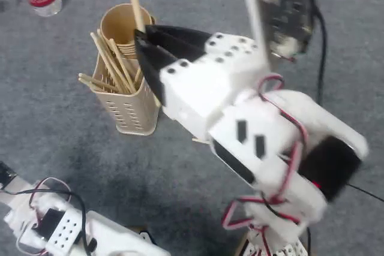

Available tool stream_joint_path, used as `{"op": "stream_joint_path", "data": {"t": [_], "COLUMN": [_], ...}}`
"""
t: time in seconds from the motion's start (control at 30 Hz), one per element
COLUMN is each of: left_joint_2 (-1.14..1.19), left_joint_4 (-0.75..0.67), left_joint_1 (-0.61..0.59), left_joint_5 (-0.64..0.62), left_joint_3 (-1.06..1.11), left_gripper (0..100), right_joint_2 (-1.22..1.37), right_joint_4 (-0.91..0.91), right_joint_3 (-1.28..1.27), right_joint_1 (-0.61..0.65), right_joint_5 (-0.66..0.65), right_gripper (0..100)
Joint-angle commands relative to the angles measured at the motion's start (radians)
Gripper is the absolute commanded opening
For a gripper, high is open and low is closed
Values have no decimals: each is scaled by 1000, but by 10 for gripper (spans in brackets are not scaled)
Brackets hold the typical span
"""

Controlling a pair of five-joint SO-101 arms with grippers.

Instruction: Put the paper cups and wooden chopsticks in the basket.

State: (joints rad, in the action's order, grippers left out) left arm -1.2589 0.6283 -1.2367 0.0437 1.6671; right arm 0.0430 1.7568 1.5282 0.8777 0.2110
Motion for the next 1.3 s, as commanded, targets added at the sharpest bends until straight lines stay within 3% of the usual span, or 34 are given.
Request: {"op": "stream_joint_path", "data": {"t": [0.0, 0.2, 0.53, 0.67, 0.9, 1.03, 1.13, 1.27], "left_joint_2": [-9, -9, -9, -9, -9, -9, -9, -9], "left_joint_4": [-21, -20, -20, -20, -20, -20, -20, -20], "left_joint_1": [-9, -9, -9, -11, -11, -11, -11, -11], "left_joint_5": [8, 8, 8, 8, 8, 8, 8, 8], "left_joint_3": [-5, -5, -5, -5, -5, -5, -5, -5], "left_gripper": [70, 70, 70, 70, 70, 70, 70, 70], "right_joint_2": [-174, -498, -759, -759, -739, -607, -478, -340], "right_joint_4": [39, 33, -205, -530, -1305, -1690, -1900, -2040], "right_joint_3": [-226, -674, -1039, -1280, -1754, -1964, -2010, -2008], "right_joint_1": [53, 74, -7, -7, -7, -5, 13, 77], "right_joint_5": [-18, -14, -15, -12, -29, -173, -236, -287], "right_gripper": [7, 7, 7, 7, 7, 7, 7, 7]}}
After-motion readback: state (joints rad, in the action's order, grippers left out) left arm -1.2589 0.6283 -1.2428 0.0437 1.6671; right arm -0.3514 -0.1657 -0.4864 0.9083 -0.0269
